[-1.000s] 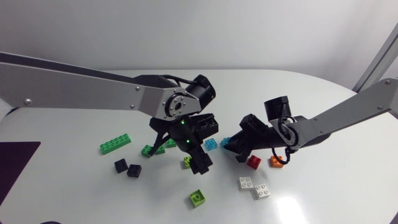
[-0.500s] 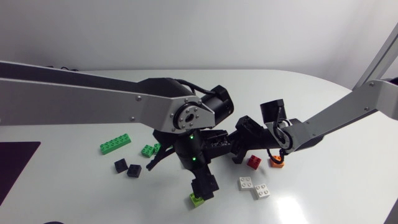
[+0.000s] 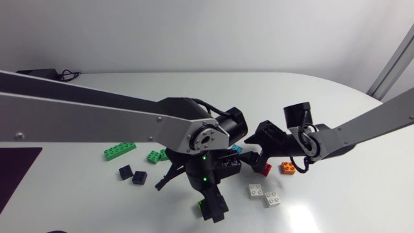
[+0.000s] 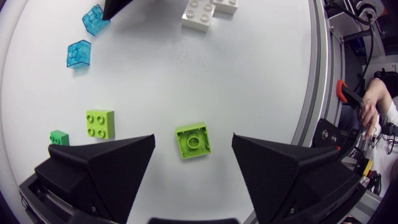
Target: Separate the duplo bricks
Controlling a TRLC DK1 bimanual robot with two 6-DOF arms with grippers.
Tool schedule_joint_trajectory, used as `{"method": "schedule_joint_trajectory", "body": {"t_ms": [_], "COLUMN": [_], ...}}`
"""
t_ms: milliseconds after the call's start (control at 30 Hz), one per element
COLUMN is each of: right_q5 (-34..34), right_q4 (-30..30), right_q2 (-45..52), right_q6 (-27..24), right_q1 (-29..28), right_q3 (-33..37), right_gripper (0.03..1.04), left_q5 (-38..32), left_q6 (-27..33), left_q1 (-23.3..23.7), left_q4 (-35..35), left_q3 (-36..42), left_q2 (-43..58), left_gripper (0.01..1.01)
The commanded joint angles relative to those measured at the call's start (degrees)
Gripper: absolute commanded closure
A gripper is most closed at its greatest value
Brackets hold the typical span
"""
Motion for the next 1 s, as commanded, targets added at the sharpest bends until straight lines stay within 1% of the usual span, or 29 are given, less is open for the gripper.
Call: {"method": "schedule_joint_trajectory", "body": {"t_ms": [0, 133, 367, 500, 533, 633, 733, 833, 867, 967], "right_q5": [0.0, -0.6, -2.9, -3.7, -4.0, -4.6, -4.8, -4.9, -5.0, -5.3], "right_q4": [-1.0, -2.8, -9.1, -11.4, -12.2, -13.6, -14.2, -14.6, -14.9, -15.2], "right_q2": [-4.6, -10.2, -19.3, -23.3, -24.6, -27.2, -29.1, -30.5, -30.9, -32.0], "right_q6": [-1.2, -1.4, -3.3, -3.8, -3.8, -3.9, -3.9, -3.9, -3.9, -3.9], "right_q1": [-1.2, -2.8, -5.8, -6.7, -6.9, -7.4, -7.5, -7.5, -7.5, -7.6], "right_q3": [-2.4, -4.2, -6.2, -7.3, -7.7, -8.5, -9.7, -10.7, -10.9, -11.7], "right_gripper": [0.12, 0.12, 0.12, 0.12, 0.12, 0.12, 0.12, 0.12, 0.12, 0.12], "left_q5": [-0.4, -0.8, -3.3, -3.4, -3.4, -3.3, -3.3, -3.1, -3.1, -3.1], "left_q6": [-2.2, -2.7, -3.1, -3.2, -3.2, -3.6, -3.7, -4.0, -4.0, -4.2], "left_q1": [-0.7, -0.7, -0.8, -0.9, -1.0, -1.5, -1.6, -2.2, -2.3, -2.5], "left_q4": [-0.8, -0.8, -1.1, -1.4, -1.6, -1.6, -1.6, -1.7, -1.8, -2.1], "left_q3": [-1.7, -1.5, -0.6, -0.3, -0.3, -0.4, -0.3, -0.3, -0.2, 0.4], "left_q2": [2.5, 4.0, 5.0, 5.3, 5.4, 6.0, 6.3, 7.1, 7.3, 7.9], "left_gripper": [0.174, 0.174, 0.177, 0.179, 0.197, 0.303, 0.33, 0.415, 0.43, 0.444]}}
